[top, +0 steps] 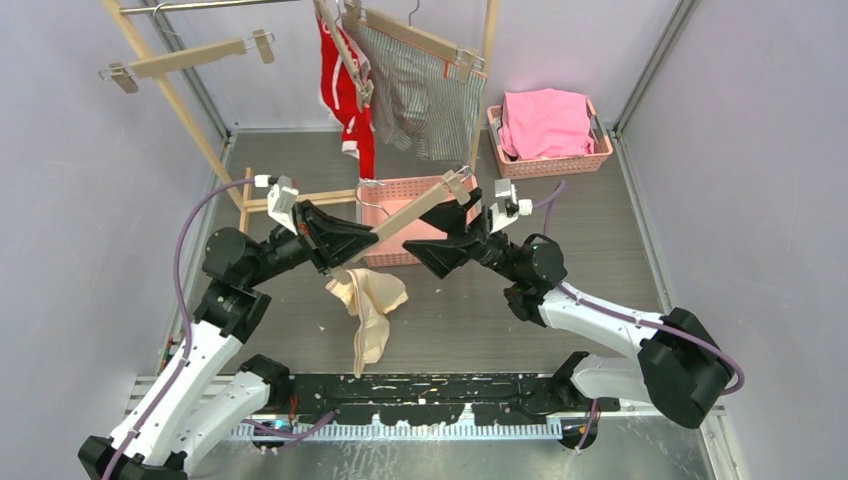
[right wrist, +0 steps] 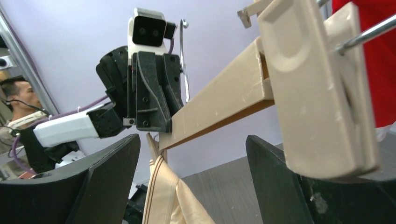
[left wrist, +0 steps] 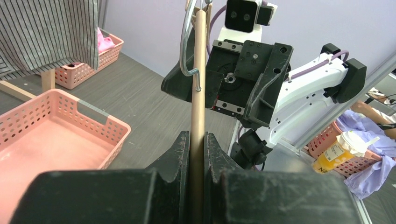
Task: Remove the underwear clipped to the hanger
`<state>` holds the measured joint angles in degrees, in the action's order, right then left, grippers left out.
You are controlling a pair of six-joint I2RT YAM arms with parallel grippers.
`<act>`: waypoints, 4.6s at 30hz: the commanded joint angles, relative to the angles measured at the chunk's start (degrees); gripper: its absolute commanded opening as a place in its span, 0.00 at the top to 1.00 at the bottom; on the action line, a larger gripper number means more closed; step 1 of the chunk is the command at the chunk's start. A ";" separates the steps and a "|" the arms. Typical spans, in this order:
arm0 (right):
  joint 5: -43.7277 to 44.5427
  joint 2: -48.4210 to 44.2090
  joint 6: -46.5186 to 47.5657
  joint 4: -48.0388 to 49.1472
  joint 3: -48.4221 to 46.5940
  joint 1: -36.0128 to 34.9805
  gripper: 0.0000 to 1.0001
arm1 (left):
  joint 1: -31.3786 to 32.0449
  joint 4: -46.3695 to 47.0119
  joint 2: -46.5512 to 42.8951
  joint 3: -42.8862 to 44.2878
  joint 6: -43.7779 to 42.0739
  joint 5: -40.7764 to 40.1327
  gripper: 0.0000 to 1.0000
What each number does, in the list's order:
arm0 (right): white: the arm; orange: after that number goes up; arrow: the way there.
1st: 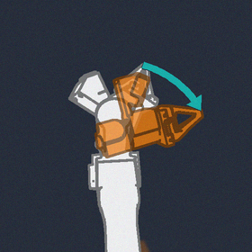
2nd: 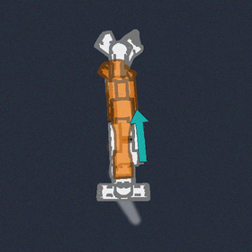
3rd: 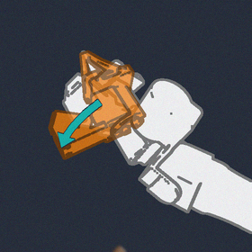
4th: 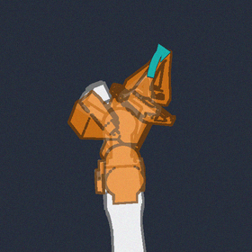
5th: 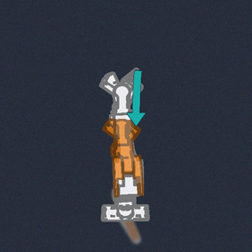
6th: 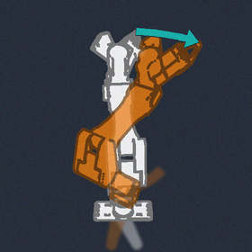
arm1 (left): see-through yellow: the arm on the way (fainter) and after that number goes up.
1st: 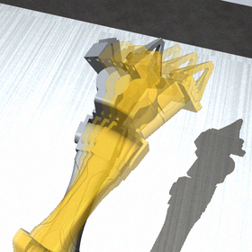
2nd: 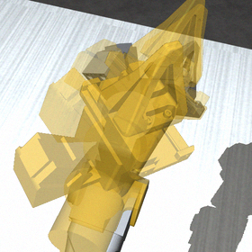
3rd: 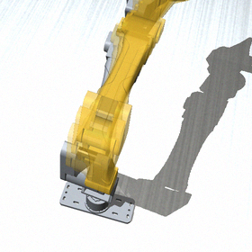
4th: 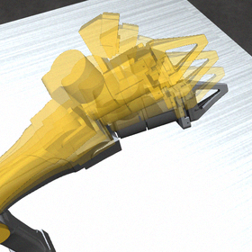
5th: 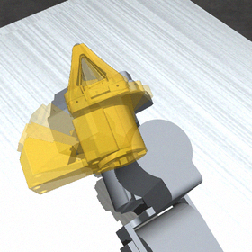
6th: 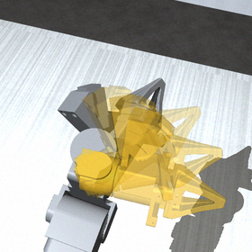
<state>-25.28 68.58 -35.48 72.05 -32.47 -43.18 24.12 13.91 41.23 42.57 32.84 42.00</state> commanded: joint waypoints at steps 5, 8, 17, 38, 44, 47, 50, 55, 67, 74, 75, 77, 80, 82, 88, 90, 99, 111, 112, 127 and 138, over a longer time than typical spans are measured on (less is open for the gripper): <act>5.77 -0.43 3.84 8.18 -3.22 -0.38 0.11 | 1.57 10.99 -2.49 -1.93 4.88 -2.27 1.00; 6.03 1.34 3.37 9.59 -4.85 -0.34 0.13 | 1.96 12.17 -2.82 -2.65 5.87 -2.08 1.00; 3.78 5.71 0.63 9.36 -10.05 -0.35 0.73 | 2.96 16.10 -2.61 -4.66 7.33 -3.72 1.00; 8.65 -2.56 3.34 3.64 -6.40 -0.48 0.99 | 2.95 18.00 -2.35 -6.30 4.46 -4.98 0.45; 6.98 -2.17 2.58 2.73 -7.36 -0.50 0.99 | 2.97 9.01 -5.11 -4.11 -2.33 -4.16 0.52; 5.28 -2.17 1.45 2.37 -8.45 -0.49 0.99 | 2.95 1.12 -7.04 -2.25 -7.50 -4.66 0.44; 4.10 -2.79 0.44 2.48 -9.02 -0.46 0.99 | 2.95 -5.97 -8.98 -1.10 -11.59 -7.22 0.43; 3.29 -4.85 0.29 1.76 -8.80 -0.42 0.99 | 2.97 -11.00 -11.24 -1.51 -14.26 -8.59 0.38; 2.74 -9.64 -1.15 1.56 -7.18 -0.43 0.99 | 2.95 -10.08 -10.80 -3.73 -12.91 -7.83 0.32; 2.99 -9.54 -1.09 1.77 -6.85 -0.47 0.99 | 2.95 -3.92 -9.82 -5.53 -9.85 -3.56 0.55; 3.10 -9.44 -1.23 1.89 -6.71 -0.50 0.99 | 2.95 -2.35 -9.59 -5.90 -9.08 -2.74 0.63; 3.22 -9.22 -1.33 2.12 -6.66 -0.42 0.99 | 2.97 -0.54 -8.57 -6.06 -8.30 -0.20 0.89; 3.00 -8.91 -1.56 2.06 -6.73 -0.46 0.99 | 2.95 -0.47 -7.29 -5.65 -8.10 1.80 1.00; 2.72 -8.94 -1.63 1.97 -6.73 -0.47 0.99 | 2.95 -0.50 -7.26 -5.38 -8.12 1.86 0.94; 1.89 -9.03 -1.77 1.30 -6.91 -0.48 0.99 | 2.95 -0.69 -8.12 -2.44 -8.58 1.37 0.52; 1.53 -8.76 -2.00 1.33 -6.91 -0.45 0.99 | 2.95 -0.41 -7.68 -0.85 -8.74 1.62 0.43; 1.03 -7.81 -3.01 2.40 -7.06 -0.59 0.99 | 2.95 3.57 -3.23 0.96 -7.00 3.28 0.42; 1.38 -4.94 -3.08 4.94 -8.54 -0.65 0.99 | 3.05 8.30 0.80 0.24 -2.72 8.09 0.68; 1.46 -4.60 -3.14 5.22 -8.56 -0.60 0.99 | 3.04 8.28 0.98 0.19 -2.51 8.57 0.69; 2.39 -2.62 -3.34 7.09 -10.48 -0.67 0.99 | 4.79 7.92 2.45 -1.88 -1.50 12.09 0.77; 2.86 -3.96 -2.32 2.32 -10.17 -0.69 0.99 | 4.80 1.27 -1.55 0.86 -5.83 7.48 1.00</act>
<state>-24.14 66.39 -40.10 74.19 -40.03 -43.94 28.77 18.24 42.61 40.47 28.95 52.23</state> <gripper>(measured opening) 0.212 0.086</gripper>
